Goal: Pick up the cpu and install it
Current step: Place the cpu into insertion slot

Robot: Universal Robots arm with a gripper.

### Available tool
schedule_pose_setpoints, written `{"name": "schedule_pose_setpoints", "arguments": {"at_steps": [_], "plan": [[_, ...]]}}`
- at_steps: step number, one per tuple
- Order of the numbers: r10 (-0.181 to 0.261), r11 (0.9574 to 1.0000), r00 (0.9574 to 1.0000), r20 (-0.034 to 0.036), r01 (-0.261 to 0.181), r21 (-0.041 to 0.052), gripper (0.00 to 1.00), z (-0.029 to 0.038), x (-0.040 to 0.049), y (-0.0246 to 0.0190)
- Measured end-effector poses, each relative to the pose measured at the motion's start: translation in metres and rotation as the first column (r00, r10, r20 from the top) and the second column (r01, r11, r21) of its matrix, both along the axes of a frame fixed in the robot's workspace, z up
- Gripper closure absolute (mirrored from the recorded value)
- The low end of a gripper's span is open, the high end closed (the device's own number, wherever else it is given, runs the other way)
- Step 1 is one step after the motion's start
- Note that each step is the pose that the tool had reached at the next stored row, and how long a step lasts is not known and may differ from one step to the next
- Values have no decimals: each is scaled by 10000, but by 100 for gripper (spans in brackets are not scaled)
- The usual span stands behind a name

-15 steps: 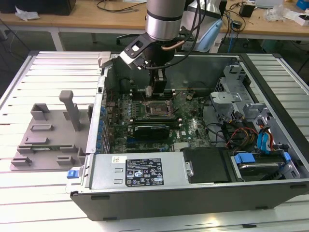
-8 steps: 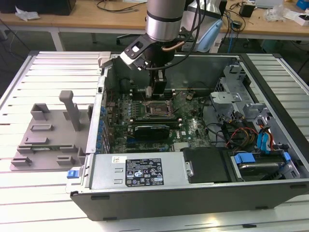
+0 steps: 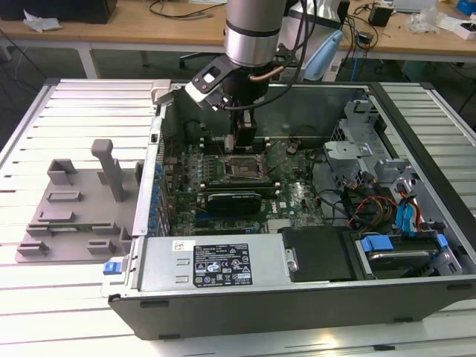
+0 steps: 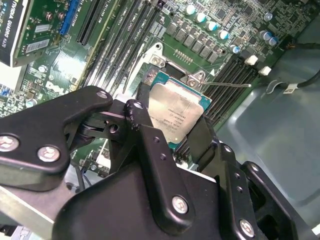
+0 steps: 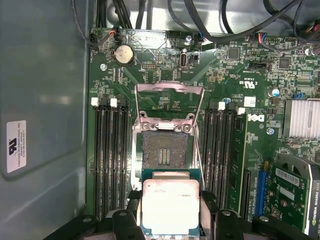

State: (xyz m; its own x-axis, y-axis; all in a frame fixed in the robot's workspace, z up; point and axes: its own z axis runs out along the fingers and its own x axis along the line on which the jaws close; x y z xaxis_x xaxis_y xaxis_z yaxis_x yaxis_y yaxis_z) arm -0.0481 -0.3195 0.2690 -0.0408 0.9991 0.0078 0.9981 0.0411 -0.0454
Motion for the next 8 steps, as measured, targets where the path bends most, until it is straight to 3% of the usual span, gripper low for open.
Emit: {"name": "schedule_pose_setpoints", "arguments": {"at_steps": [8], "plan": [[-1, 10000, 10000, -2, 1, 0, 45, -64, 54, 0]]}}
